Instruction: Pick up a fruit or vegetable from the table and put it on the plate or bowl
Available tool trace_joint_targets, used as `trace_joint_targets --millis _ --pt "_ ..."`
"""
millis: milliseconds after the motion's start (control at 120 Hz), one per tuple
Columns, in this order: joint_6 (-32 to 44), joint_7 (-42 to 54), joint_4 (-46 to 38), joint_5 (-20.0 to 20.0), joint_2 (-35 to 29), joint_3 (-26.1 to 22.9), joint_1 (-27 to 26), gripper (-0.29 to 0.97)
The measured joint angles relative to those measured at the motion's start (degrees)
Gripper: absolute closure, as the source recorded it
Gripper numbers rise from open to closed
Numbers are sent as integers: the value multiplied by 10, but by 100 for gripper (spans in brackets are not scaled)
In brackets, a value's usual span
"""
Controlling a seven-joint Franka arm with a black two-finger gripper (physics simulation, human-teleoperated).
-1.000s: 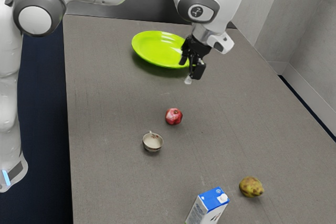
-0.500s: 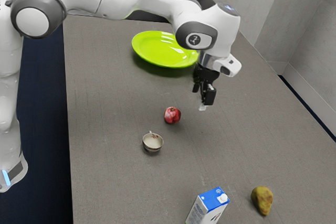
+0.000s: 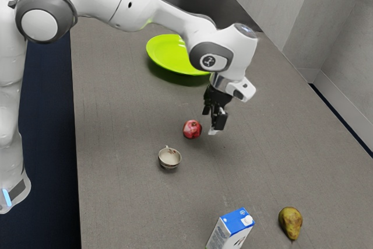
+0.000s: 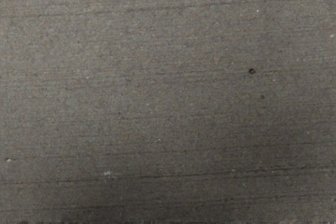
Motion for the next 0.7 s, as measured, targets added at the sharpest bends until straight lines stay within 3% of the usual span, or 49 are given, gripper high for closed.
trace_joint_targets --millis 700 --pt "4 22 -60 -15 -34 24 3 0"
